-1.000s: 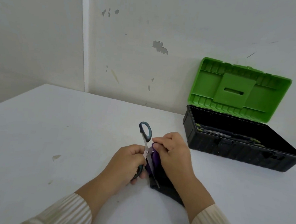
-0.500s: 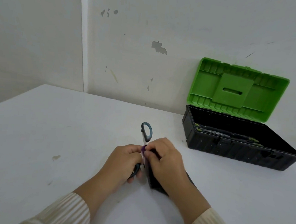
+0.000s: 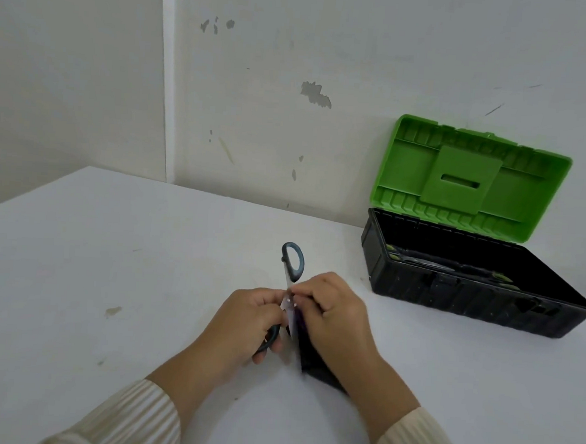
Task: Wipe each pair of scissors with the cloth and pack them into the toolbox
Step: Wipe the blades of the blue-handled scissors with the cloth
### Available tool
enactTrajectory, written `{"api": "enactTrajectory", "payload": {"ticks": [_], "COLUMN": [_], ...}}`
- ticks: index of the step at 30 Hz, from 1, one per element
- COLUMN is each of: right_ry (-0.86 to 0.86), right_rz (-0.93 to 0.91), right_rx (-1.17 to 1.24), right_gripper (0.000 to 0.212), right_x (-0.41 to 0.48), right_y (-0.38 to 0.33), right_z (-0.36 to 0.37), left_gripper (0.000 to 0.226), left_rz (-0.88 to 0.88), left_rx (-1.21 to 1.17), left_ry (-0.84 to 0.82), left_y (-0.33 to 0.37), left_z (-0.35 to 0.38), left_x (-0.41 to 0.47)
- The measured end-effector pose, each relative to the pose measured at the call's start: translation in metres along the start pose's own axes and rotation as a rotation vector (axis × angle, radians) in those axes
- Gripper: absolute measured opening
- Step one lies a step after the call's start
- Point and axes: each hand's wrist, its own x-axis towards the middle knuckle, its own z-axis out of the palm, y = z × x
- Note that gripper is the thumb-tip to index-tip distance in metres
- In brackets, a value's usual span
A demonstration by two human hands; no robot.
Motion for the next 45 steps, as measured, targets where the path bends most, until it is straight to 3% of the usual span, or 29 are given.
{"api": "enactTrajectory", "payload": {"ticks": [3,6,7,11,14,16,19,20,22,23,25,27,30,34,36,39,41,45], "right_ry": [0.076,-0.181,-0.182,0.169,0.273,0.287,0.126,0.044,-0.158,-0.230,-0.327,-0.332,-0.326,-0.379,-0.421,-0.391,-0.269,0.088], "right_rz": [0.025,0.017,0.021,0.139,0.445,0.529,0.592,0.632,0.694,0.708,0.715,0.683,0.655,0.591,0.571,0.584,0.599,0.496], "right_rx": [-0.031,0.038,0.033,-0.013,0.195,0.414,0.787,0.839,0.804,0.754,0.625,0.540,0.533,0.409,0.381,0.402,0.425,0.390], "right_gripper": [0.013,0.018,0.018,0.013,0.027,0.034,0.013,0.032,0.067,0.069,0.051,0.033,0.026,0.021,0.020,0.018,0.009,0.039], "right_x": [0.003,-0.005,-0.006,0.011,0.013,0.011,0.012,0.012,0.011,0.011,0.009,0.008,0.008,0.007,0.006,0.005,0.007,0.011], "right_y": [0.001,-0.016,-0.016,0.015,0.035,0.036,0.022,0.016,0.013,0.011,0.008,0.008,0.006,0.004,0.005,0.006,0.013,0.017], "right_z": [-0.009,-0.004,-0.002,-0.013,-0.029,-0.036,-0.040,-0.040,-0.038,-0.038,-0.039,-0.041,-0.044,-0.046,-0.045,-0.044,-0.046,-0.048], "left_gripper": [0.034,0.033,0.031,0.033,0.039,0.034,0.039,0.046,0.050,0.047,0.040,0.039,0.028,0.013,0.027,0.028,0.026,0.024], "left_rz": [0.004,0.000,-0.001,0.005,0.045,0.179,0.580,0.658,0.736,0.765,0.805,0.676,0.244,-0.115,-0.173,-0.160,-0.170,-0.172], "left_rx": [0.004,0.000,0.000,0.028,0.027,0.116,0.651,0.811,1.008,1.066,1.083,0.905,0.397,-0.040,-0.048,-0.041,-0.091,-0.046], "left_ry": [0.007,-0.002,-0.001,-0.055,-0.045,0.025,0.172,0.204,0.239,0.266,0.311,0.336,0.338,0.067,0.038,0.057,0.045,0.036], "left_y": [0.000,0.001,0.001,0.006,0.008,0.004,-0.012,-0.016,-0.023,-0.026,-0.028,-0.022,-0.011,-0.003,-0.003,0.000,0.001,-0.001], "left_z": [0.001,0.002,0.001,-0.001,-0.003,-0.006,-0.011,-0.013,-0.014,-0.014,-0.014,-0.011,-0.009,-0.021,-0.025,-0.025,-0.024,-0.017], "left_x": [0.000,0.000,0.000,-0.004,-0.004,0.000,0.006,0.008,0.011,0.013,0.016,0.012,0.011,0.012,0.012,0.012,0.011,0.008]}}
